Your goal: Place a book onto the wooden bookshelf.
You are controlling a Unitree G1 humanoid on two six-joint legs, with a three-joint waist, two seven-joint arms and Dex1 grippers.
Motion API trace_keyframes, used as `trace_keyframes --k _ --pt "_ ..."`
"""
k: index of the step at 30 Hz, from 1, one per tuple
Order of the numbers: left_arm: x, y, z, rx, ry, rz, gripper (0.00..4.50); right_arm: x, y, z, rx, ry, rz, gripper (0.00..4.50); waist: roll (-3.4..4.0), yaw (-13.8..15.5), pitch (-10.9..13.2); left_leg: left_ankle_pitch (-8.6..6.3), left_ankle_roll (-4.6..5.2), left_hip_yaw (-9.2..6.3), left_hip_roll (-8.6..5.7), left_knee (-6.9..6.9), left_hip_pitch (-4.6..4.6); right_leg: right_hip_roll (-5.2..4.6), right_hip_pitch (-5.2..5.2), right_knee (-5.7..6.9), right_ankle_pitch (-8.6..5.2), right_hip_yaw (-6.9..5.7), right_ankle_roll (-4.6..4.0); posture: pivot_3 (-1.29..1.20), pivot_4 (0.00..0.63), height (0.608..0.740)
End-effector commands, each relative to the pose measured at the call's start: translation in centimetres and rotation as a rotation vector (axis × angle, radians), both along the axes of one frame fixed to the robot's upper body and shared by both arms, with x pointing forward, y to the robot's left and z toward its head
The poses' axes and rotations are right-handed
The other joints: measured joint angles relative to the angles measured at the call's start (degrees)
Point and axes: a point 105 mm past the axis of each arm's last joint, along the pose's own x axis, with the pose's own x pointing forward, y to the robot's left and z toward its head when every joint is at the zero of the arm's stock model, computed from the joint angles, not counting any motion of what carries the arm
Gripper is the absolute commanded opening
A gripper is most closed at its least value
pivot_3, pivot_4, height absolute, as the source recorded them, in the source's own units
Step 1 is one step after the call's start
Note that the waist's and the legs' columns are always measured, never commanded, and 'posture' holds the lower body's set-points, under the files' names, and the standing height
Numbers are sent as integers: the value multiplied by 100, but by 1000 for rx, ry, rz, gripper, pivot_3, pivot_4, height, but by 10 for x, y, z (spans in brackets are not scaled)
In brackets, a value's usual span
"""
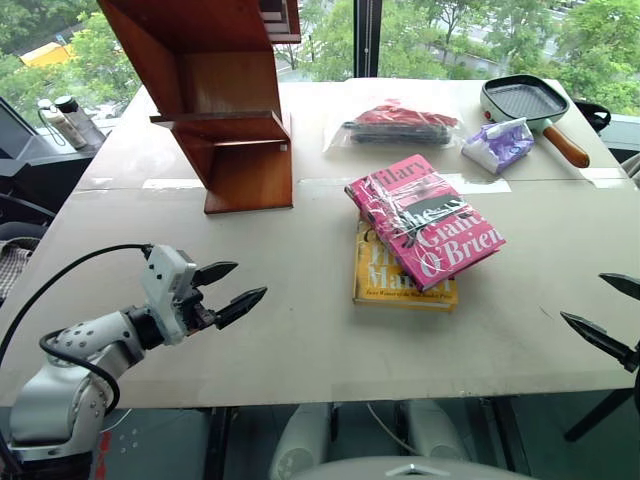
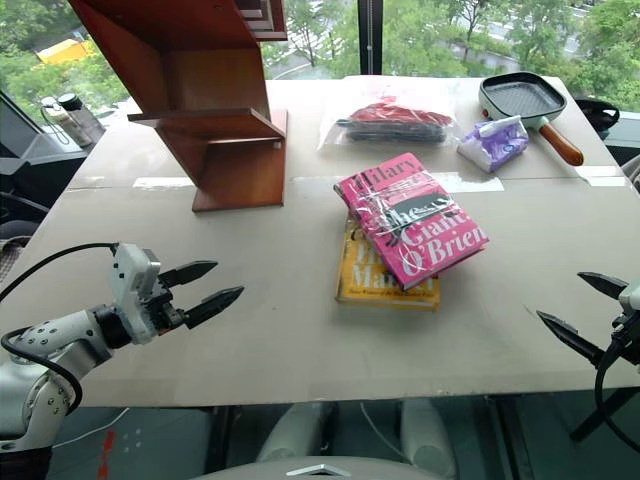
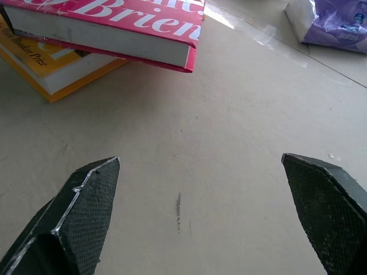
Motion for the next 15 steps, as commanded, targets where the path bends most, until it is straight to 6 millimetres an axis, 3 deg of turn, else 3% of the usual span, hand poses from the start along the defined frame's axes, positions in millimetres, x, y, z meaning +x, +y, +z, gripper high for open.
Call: trace_keyframes --k 1,10,15 --pt "5 -5 16 -6 -53 -27 4350 5 -2 7 -12 -61 -7 4500 0 0 0 0 0 0 0 0 0 0 0 0 0 0 0 0 150 740" --pt "14 -35 41 17 -135 -148 4350 27 -2 10 20 -82 -58 4500 -7 -3 4 1 -1 -4 -1 3 1 2 4 1 1 -2 0 0 150 740" --pt "13 -51 45 38 -157 -210 4500 39 2 9 49 -51 -60 2404 -7 -12 4 0 0 -3 -2 2 0 0 4 -1 1 -1 0 0 150 740"
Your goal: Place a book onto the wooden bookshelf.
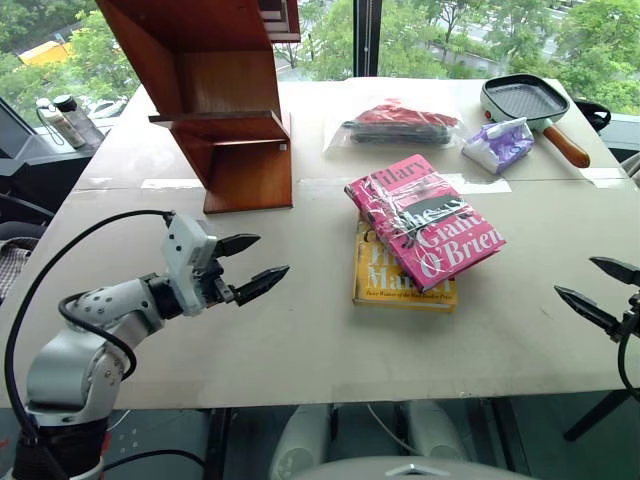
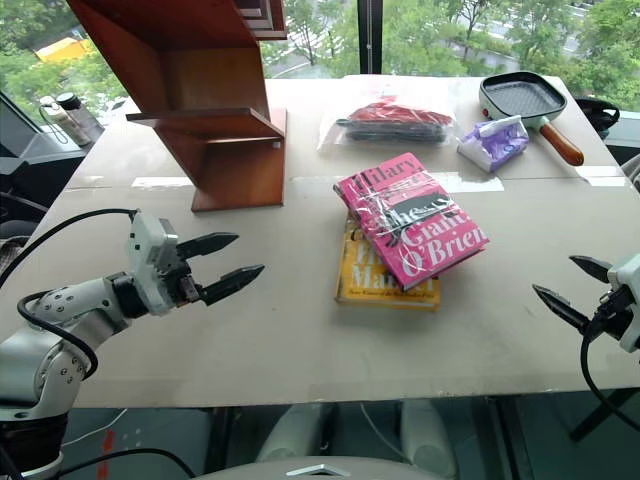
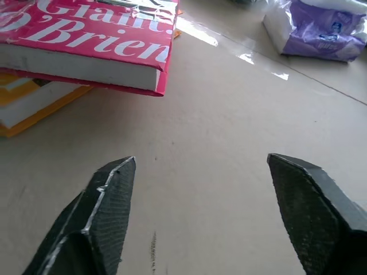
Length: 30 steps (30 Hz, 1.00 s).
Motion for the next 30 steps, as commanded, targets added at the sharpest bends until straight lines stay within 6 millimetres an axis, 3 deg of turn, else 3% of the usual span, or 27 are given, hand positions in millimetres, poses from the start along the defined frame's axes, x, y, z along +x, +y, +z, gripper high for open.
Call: trace_keyframes --k 1,2,4,6,13,19,25,30 --pt "-5 -13 11 25 -49 -51 4500 12 0 7 -35 -23 -16 1592 0 -11 0 0 0 1 0 0 1 0 0 0 0 1 0 0 150 740" --pt "-6 -15 11 25 -52 -61 4500 18 -1 9 -51 -32 -36 1198 0 -3 0 0 0 1 0 0 0 1 0 0 0 0 0 0 150 740" --pt "-8 -18 12 30 -57 -84 4500 32 2 13 -67 -45 -52 826 0 -21 1 0 0 0 0 0 1 2 0 0 0 -1 0 0 150 740" --pt "-10 -19 12 37 -66 -102 4500 47 9 17 -84 -54 -63 72 2 -48 2 0 0 9 -2 0 3 2 -1 1 0 6 1 0 150 740" --pt "-21 -14 2 39 -45 -160 4500 92 39 30 -214 47 -84 72 8 -95 7 0 0 5 -2 -1 -11 2 -17 3 1 4 -1 0 150 740" --pt "-26 -18 5 24 -61 -138 4500 111 62 49 -215 69 -98 72 9 -84 9 1 0 -5 -2 -3 -48 -2 -54 2 1 -2 -2 0 150 740" --pt "-30 -27 8 14 -75 -134 4500 128 58 27 -366 119 -134 72 8 -54 8 5 -9 -6 -6 2 -92 -9 -95 2 2 -5 -1 0 150 740" --pt "-30 -26 15 -5 -76 -131 4500 140 71 29 -367 110 -92 72 9 -118 9 4 -6 5 -5 2 -94 -5 -107 12 2 3 -2 0 150 740"
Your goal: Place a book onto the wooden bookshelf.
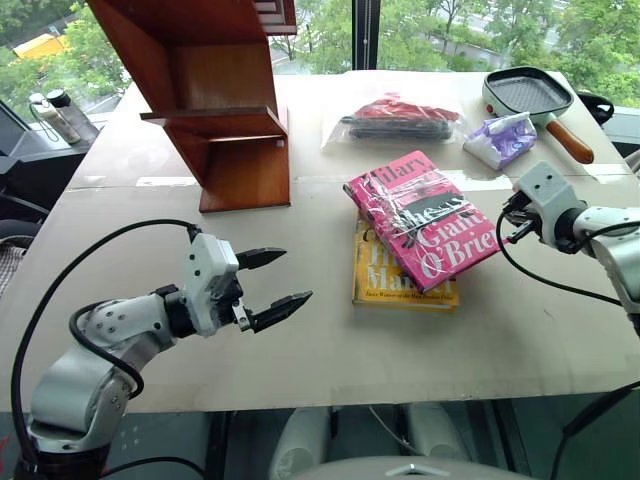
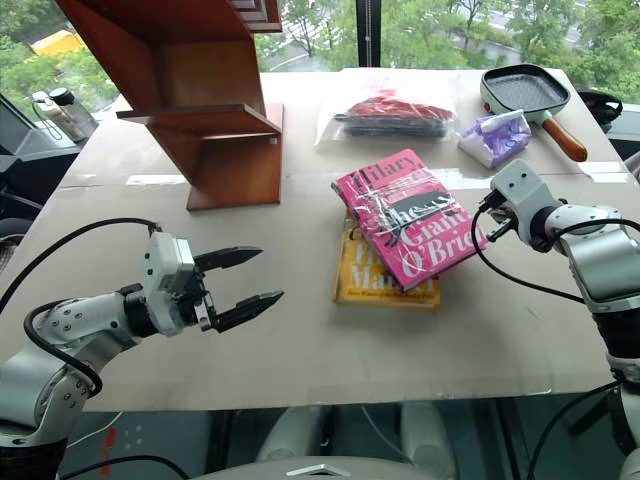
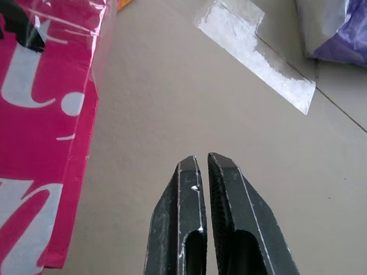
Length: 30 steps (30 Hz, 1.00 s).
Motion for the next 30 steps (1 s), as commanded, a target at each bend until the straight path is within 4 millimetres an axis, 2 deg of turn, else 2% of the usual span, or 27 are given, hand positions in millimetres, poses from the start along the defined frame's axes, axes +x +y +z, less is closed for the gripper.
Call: trace_keyframes --k 1,11,17,23,30 --pt "-5 -2 13 -7 -42 -18 4500 10 9 20 0 -62 35 72 0 -54 0 0 0 3 0 0 0 0 -1 2 0 3 0 0 150 740" --pt "-8 0 13 -11 -38 11 4500 20 55 9 42 -31 144 72 0 -68 0 1 -1 4 0 0 -2 2 -6 4 1 4 0 0 150 740" --pt "-11 6 9 -4 -30 51 4500 18 82 12 75 -41 194 72 0 -68 0 2 -4 2 1 -1 -5 2 -10 5 1 7 -1 0 150 740" --pt "-12 14 1 -7 -14 80 4500 16 100 15 91 -65 208 72 0 -74 0 2 -3 1 0 -1 -5 3 -12 7 1 8 -1 0 150 740" --pt "-12 22 -8 -7 -2 91 4500 16 110 16 61 -109 251 72 0 -74 0 2 -4 5 -1 -3 -5 5 -18 10 1 14 -1 0 150 740"
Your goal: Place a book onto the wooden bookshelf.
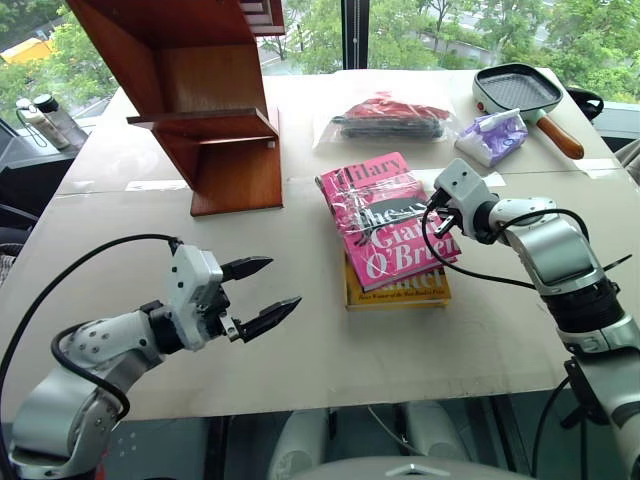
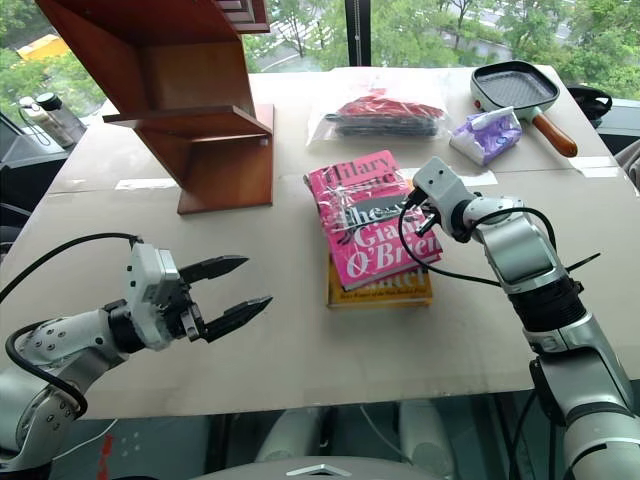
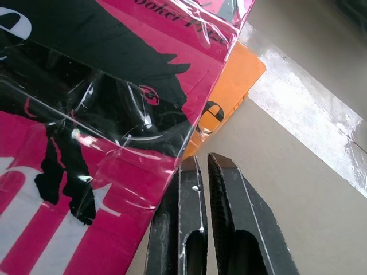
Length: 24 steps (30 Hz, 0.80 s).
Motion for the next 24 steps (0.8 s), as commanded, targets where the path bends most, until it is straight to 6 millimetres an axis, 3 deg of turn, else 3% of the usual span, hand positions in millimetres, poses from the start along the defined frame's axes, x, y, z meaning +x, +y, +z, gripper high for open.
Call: trace_keyframes --k 1,6,17,24 --pt "-1 4 5 5 -44 2 4500 0 11 17 -23 -94 57 72 0 -2 0 0 0 0 0 0 0 0 0 0 0 0 0 0 150 740" --pt "-2 3 3 8 -45 2 4500 4 13 20 -50 -148 94 72 0 -3 0 0 0 1 0 0 0 0 -2 0 0 1 0 0 150 740" --pt "-3 -2 4 5 -43 -2 4500 20 -5 19 -91 -151 119 72 0 -12 0 0 0 7 0 0 0 0 -2 1 1 4 0 0 150 740" --pt "-3 -5 10 4 -47 2 4500 29 9 25 -67 -172 177 72 0 -9 0 0 -1 14 1 0 0 1 -2 1 1 4 -1 0 150 740"
